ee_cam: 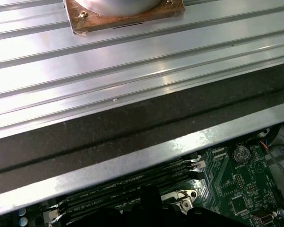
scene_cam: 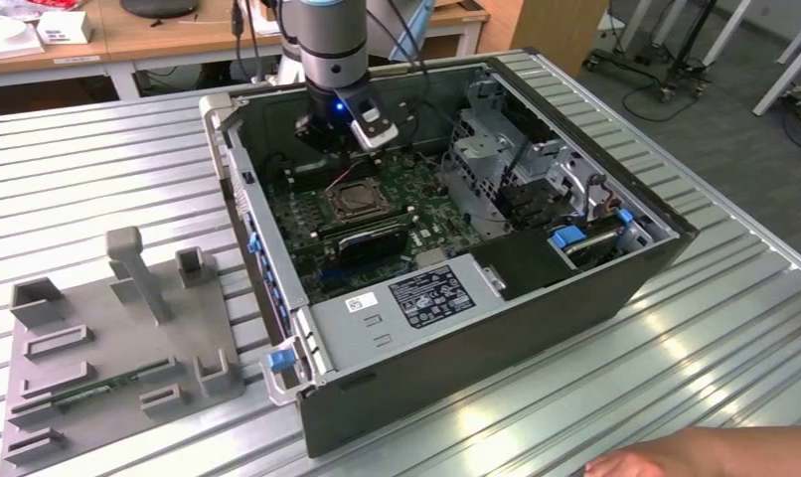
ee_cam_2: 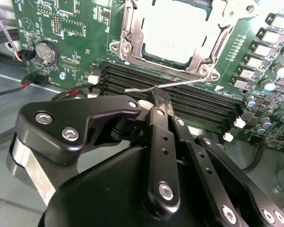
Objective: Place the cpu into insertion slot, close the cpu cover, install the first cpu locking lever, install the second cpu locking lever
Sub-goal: 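Install the first cpu locking lever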
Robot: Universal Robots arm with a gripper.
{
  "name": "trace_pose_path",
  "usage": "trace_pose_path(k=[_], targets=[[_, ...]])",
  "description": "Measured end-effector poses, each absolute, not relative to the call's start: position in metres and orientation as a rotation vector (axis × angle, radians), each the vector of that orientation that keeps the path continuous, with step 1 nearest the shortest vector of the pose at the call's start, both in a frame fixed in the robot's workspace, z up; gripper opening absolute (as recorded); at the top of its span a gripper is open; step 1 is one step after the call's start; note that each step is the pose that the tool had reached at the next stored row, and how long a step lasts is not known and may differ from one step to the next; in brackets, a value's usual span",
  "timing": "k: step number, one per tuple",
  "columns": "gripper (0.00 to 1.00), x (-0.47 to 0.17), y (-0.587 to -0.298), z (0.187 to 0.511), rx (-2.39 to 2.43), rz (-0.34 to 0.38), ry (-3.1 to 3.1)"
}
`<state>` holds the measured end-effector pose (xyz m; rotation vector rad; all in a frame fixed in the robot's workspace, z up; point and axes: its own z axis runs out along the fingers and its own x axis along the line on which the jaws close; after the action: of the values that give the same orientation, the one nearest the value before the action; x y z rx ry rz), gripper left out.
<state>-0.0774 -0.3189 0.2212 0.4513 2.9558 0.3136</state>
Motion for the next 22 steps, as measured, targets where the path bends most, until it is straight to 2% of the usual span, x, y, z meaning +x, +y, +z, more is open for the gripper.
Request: trace_pose_path(k=[22], targets=[[0.11, -0.0763, -0.3189, 0.2140, 0.483, 0.311, 2.949]])
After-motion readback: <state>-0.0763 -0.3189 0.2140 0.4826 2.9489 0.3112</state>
